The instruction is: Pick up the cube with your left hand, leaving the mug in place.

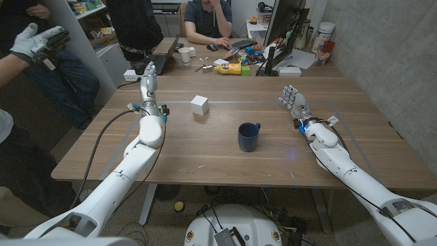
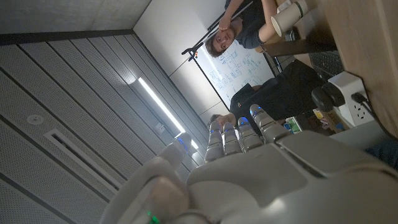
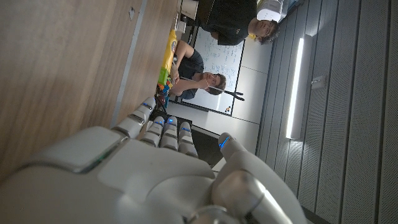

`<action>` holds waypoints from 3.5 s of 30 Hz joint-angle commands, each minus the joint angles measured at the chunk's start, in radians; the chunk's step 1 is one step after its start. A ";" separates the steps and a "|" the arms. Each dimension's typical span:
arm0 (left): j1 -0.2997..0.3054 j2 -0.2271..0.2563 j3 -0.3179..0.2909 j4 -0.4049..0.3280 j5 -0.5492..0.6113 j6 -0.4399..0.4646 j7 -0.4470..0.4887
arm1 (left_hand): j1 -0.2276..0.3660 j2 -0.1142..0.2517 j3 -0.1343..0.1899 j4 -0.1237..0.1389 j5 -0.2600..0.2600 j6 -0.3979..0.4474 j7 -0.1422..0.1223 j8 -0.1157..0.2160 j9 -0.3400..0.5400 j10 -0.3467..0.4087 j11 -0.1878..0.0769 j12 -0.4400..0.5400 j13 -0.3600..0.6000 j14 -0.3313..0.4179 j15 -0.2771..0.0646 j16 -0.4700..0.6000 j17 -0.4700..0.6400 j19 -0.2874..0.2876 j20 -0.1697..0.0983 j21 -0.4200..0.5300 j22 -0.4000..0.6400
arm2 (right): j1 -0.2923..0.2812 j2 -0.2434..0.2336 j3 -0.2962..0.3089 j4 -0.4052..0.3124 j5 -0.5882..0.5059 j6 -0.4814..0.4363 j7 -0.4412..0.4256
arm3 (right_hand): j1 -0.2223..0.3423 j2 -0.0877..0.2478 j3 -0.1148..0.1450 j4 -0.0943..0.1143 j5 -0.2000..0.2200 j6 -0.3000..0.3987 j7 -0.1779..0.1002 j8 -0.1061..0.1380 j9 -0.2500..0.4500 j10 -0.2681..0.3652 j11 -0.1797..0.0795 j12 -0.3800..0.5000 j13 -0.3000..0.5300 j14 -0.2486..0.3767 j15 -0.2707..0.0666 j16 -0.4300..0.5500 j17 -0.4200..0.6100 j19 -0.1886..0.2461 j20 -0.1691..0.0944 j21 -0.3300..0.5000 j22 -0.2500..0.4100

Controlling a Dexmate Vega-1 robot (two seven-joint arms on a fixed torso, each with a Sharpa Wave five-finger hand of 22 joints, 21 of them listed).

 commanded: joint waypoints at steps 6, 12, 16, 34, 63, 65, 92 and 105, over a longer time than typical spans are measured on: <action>-0.088 0.033 0.071 -0.013 0.364 0.172 0.210 | 0.027 0.079 0.014 -0.014 0.002 0.021 0.010 0.005 0.003 0.022 -0.003 0.009 0.006 0.016 -0.002 0.005 0.003 0.019 -0.006 0.010 0.002 | 0.003 0.009 -0.003 0.014 0.002 0.009 0.011 | -0.009 0.052 0.009 0.002 0.006 0.006 0.001 0.005 0.006 0.007 0.000 0.004 0.001 0.001 -0.012 0.004 0.004 0.007 -0.047 0.006 0.004; -0.121 0.045 0.100 -0.006 0.421 0.209 0.222 | 0.037 0.082 0.017 -0.021 0.000 0.029 0.009 0.005 0.003 0.029 -0.012 0.009 0.006 0.020 -0.010 0.005 0.004 0.021 -0.006 0.011 0.002 | -0.002 0.008 -0.003 0.010 0.004 0.010 0.016 | -0.009 0.052 0.010 0.001 0.006 0.006 0.002 0.005 0.006 0.007 0.002 0.004 0.001 0.001 -0.011 0.004 0.004 0.008 -0.045 0.006 0.004; -0.146 0.049 0.120 0.005 0.455 0.230 0.231 | 0.051 0.089 0.024 -0.026 -0.001 0.047 0.010 0.008 0.004 0.036 -0.016 0.009 0.007 0.026 -0.020 0.006 0.006 0.028 -0.009 0.013 0.003 | -0.002 0.009 -0.008 0.011 0.005 0.010 0.025 | -0.009 0.052 0.010 0.001 0.006 0.006 0.003 0.005 0.006 0.008 0.002 0.004 0.001 0.001 -0.011 0.004 0.004 0.009 -0.044 0.006 0.004; -0.227 0.107 0.222 -0.035 0.670 0.372 0.257 | 0.111 0.093 0.005 -0.014 -0.005 0.056 -0.094 -0.007 0.011 0.025 -0.064 -0.004 0.014 -0.001 -0.056 0.007 0.018 0.044 0.030 0.010 0.004 | 0.003 0.009 -0.012 0.019 0.003 0.016 0.041 | -0.010 0.052 0.013 0.000 0.006 0.007 0.004 0.005 0.006 0.009 0.001 0.005 0.001 0.003 -0.011 0.004 0.003 0.009 -0.045 0.006 0.004; -0.298 0.162 0.313 -0.096 0.783 0.504 0.043 | 0.153 0.010 -0.061 -0.074 -0.007 0.046 -0.263 -0.012 0.007 -0.041 -0.121 -0.008 0.017 -0.087 -0.063 -0.006 0.008 -0.045 0.161 -0.001 0.004 | -0.001 0.010 0.001 0.031 0.016 0.035 0.053 | -0.012 0.051 0.014 -0.001 0.006 0.013 0.004 0.007 0.006 0.015 0.003 0.006 0.001 0.009 -0.005 0.005 0.003 0.010 -0.044 0.006 0.004; -0.298 0.165 0.313 -0.103 0.782 0.514 0.024 | 0.154 0.007 -0.063 -0.078 -0.007 0.045 -0.263 -0.013 0.007 -0.040 -0.124 -0.007 0.017 -0.087 -0.065 -0.006 0.008 -0.045 0.162 -0.001 0.004 | 0.000 0.011 0.002 0.033 0.016 0.038 0.055 | -0.012 0.050 0.014 -0.001 0.006 0.014 0.004 0.008 0.006 0.017 0.005 0.007 0.001 0.010 -0.004 0.006 0.003 0.010 -0.043 0.006 0.004; -0.363 0.201 0.374 -0.114 0.750 0.618 -0.304 | 0.324 -0.094 -0.103 -0.299 -0.013 0.073 -0.262 0.013 0.011 0.005 -0.140 0.023 0.021 -0.044 -0.068 0.013 0.012 0.126 0.177 0.032 0.004 | -0.001 0.015 0.002 0.033 0.018 0.060 0.072 | -0.016 0.043 0.012 -0.002 0.005 0.016 0.007 0.007 0.006 0.018 0.010 0.006 0.001 0.015 0.003 0.006 0.003 0.012 -0.038 0.007 0.004; -0.398 0.204 0.426 -0.098 0.769 0.664 -0.423 | 0.387 -0.114 -0.110 -0.310 -0.009 0.106 -0.262 0.020 0.012 0.030 -0.136 0.030 0.022 -0.014 -0.065 0.014 0.012 0.163 0.175 0.031 0.002 | 0.011 0.018 -0.002 0.044 0.010 0.071 0.082 | -0.018 0.041 0.011 -0.002 0.005 0.015 0.007 0.006 0.006 0.018 0.010 0.005 0.001 0.016 0.007 0.005 0.003 0.013 -0.036 0.007 0.004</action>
